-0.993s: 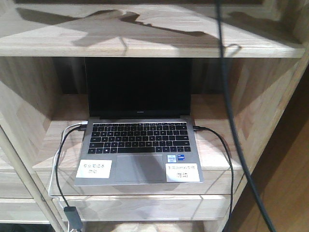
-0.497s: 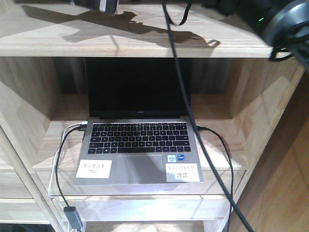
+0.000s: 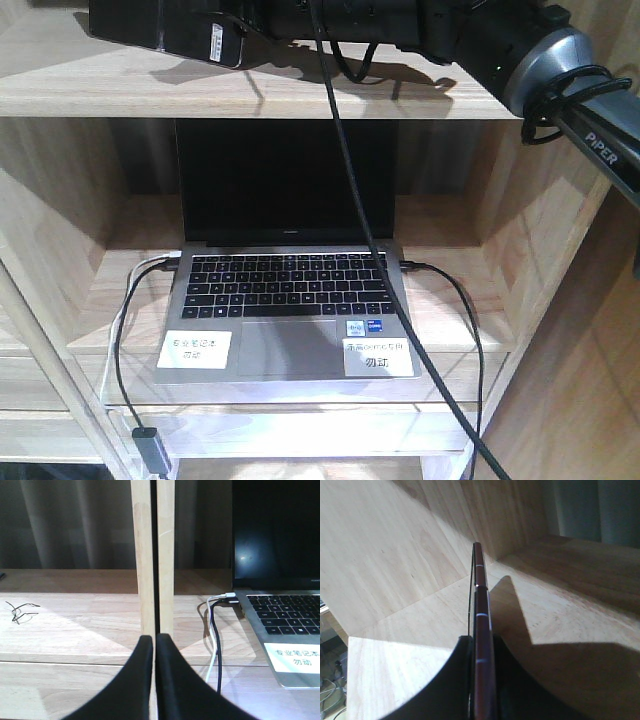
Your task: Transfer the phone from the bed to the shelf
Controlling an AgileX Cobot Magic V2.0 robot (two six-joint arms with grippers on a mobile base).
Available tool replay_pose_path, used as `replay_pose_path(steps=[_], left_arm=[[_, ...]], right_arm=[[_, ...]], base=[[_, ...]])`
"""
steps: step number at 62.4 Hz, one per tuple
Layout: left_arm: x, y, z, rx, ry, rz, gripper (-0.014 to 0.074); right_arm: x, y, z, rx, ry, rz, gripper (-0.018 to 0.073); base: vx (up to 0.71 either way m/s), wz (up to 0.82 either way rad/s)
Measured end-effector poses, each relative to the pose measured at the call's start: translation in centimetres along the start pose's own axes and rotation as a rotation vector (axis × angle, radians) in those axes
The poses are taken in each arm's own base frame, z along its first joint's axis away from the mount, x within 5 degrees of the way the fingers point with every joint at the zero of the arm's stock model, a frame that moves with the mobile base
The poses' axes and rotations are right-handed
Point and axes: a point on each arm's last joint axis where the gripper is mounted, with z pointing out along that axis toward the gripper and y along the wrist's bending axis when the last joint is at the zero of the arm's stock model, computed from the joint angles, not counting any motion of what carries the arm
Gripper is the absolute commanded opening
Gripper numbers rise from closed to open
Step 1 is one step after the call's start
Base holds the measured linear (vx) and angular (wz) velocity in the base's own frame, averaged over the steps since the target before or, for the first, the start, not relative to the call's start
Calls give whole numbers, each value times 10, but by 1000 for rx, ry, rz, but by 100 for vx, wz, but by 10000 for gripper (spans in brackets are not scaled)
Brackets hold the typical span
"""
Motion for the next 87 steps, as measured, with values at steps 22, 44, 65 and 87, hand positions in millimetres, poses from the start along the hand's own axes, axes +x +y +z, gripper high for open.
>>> replay_pose_path(steps=[22,44,65,87], left_arm=[[0,0,0,0,0,0,1],[0,0,0,0,0,0,1],[0,0,0,0,0,0,1],[0,0,0,0,0,0,1]], right_arm=[[-1,-6,2,51,-27,-8,338],[-2,-12,2,100,-57,-16,718],[-4,-11,-1,127,-35,-58,656],[-27,13,-26,141,-14,-95,324]], base=[[0,0],[0,0],[0,0],[0,0]])
